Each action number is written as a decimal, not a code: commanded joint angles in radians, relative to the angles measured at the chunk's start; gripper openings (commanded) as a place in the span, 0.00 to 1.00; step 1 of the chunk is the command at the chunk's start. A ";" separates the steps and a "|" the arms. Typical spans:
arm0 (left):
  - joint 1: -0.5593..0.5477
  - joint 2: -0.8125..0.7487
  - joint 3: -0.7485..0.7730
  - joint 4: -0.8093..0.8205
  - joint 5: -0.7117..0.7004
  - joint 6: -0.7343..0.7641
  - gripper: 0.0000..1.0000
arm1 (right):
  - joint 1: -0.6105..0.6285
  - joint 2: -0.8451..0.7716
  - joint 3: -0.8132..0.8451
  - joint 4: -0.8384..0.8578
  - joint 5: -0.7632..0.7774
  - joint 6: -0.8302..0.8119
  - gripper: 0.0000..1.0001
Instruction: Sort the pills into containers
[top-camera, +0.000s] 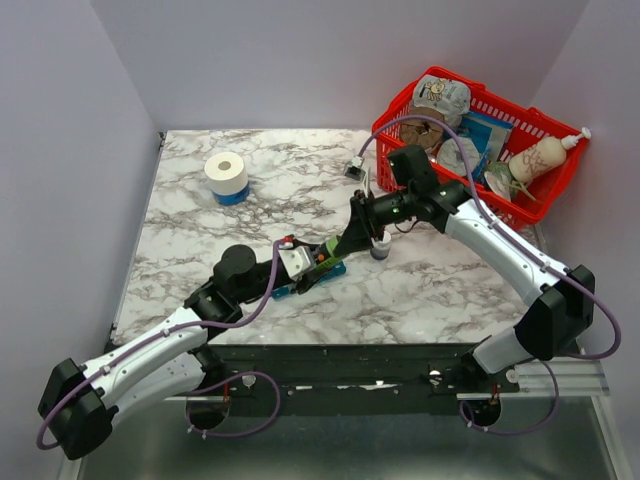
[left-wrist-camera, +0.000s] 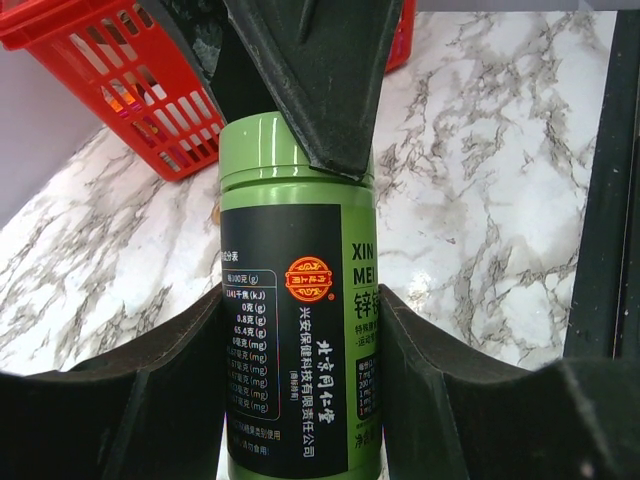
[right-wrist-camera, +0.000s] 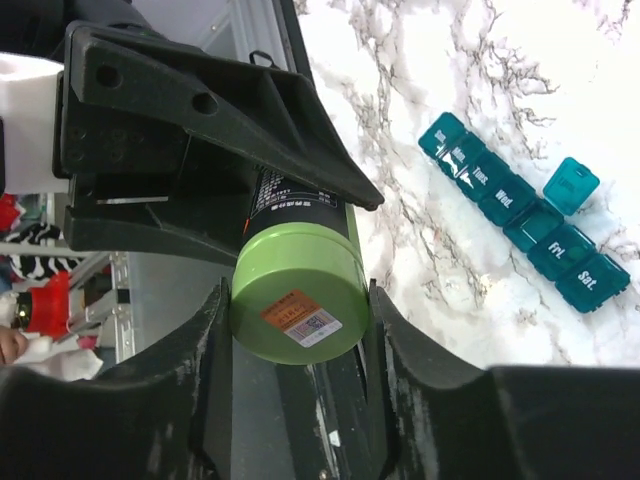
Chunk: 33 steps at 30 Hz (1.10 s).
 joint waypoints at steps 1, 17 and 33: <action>0.011 -0.018 0.002 0.011 0.083 0.020 0.00 | 0.026 0.005 0.043 -0.039 -0.213 -0.125 0.16; 0.057 0.015 0.040 -0.067 0.240 -0.003 0.00 | 0.129 -0.038 0.149 -0.231 0.043 -1.046 0.61; 0.057 -0.031 0.011 0.028 0.071 -0.001 0.00 | 0.042 -0.108 -0.061 0.114 -0.047 0.010 1.00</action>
